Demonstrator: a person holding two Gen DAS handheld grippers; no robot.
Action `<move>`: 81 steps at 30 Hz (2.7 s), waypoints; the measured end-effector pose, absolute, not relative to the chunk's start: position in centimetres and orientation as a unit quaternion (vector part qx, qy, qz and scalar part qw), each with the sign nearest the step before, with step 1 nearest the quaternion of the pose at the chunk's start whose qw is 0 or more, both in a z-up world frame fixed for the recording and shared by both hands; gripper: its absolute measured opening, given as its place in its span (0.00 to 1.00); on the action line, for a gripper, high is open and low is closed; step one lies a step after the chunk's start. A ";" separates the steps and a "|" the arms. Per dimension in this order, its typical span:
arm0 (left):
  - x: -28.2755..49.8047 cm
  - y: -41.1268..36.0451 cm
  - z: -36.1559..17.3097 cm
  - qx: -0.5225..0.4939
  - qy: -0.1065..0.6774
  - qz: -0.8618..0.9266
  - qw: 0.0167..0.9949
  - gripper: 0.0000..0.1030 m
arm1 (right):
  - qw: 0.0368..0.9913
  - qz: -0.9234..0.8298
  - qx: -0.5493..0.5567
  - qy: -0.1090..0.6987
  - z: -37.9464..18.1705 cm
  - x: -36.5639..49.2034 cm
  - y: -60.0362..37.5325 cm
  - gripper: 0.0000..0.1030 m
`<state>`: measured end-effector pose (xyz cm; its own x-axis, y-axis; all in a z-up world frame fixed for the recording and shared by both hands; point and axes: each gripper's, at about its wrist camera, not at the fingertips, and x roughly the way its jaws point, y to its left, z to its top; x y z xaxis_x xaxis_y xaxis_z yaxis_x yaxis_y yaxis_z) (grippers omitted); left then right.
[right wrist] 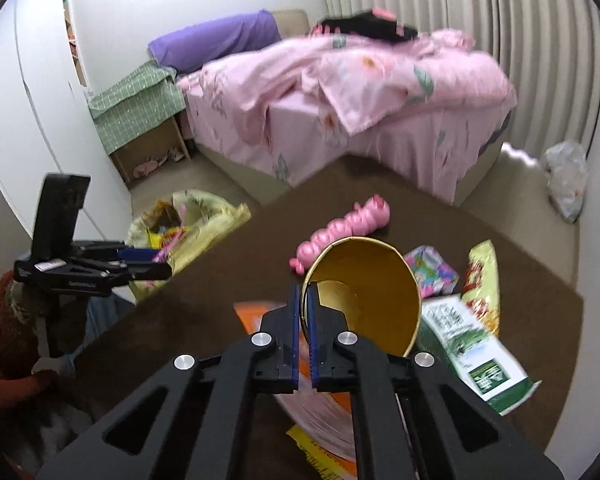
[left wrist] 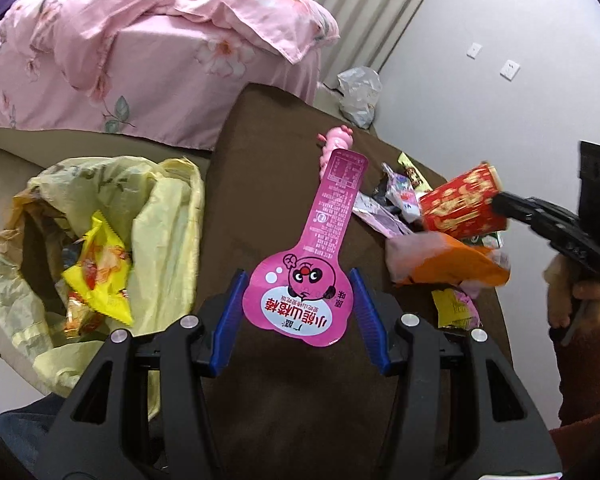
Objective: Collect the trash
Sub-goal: 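Grasp the red paper cup with the right tool while the left tool carries the pink card, then drop the pink card and red cup into the yellow trash bag with both tools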
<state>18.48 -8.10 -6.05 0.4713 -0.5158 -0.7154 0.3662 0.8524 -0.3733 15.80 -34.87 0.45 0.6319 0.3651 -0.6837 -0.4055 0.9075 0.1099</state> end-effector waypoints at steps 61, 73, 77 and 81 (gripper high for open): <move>22.3 8.7 -13.8 -0.114 0.475 -0.114 0.865 0.48 | 0.789 0.384 -0.072 0.474 -11.7 28.8 -8.4 0.06; 21.7 9.9 -12.9 -0.156 0.461 -0.127 0.864 0.49 | 0.804 0.368 -0.108 0.455 -10.9 27.8 -8.3 0.07; 21.3 11.1 -11.6 -0.194 0.444 -0.131 0.865 0.57 | 0.814 0.353 -0.128 0.442 -10.4 27.1 -8.3 0.13; 20.5 11.8 -9.1 -0.200 0.409 -0.114 0.883 0.62 | 0.821 0.351 -0.128 0.433 -9.5 26.2 -8.7 0.34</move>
<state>20.49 11.84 -9.10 0.6393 -0.3653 -0.6767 0.0388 0.8942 -0.4460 26.17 -8.73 -9.46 0.3793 0.4653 -0.7997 -0.6865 0.7211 0.0940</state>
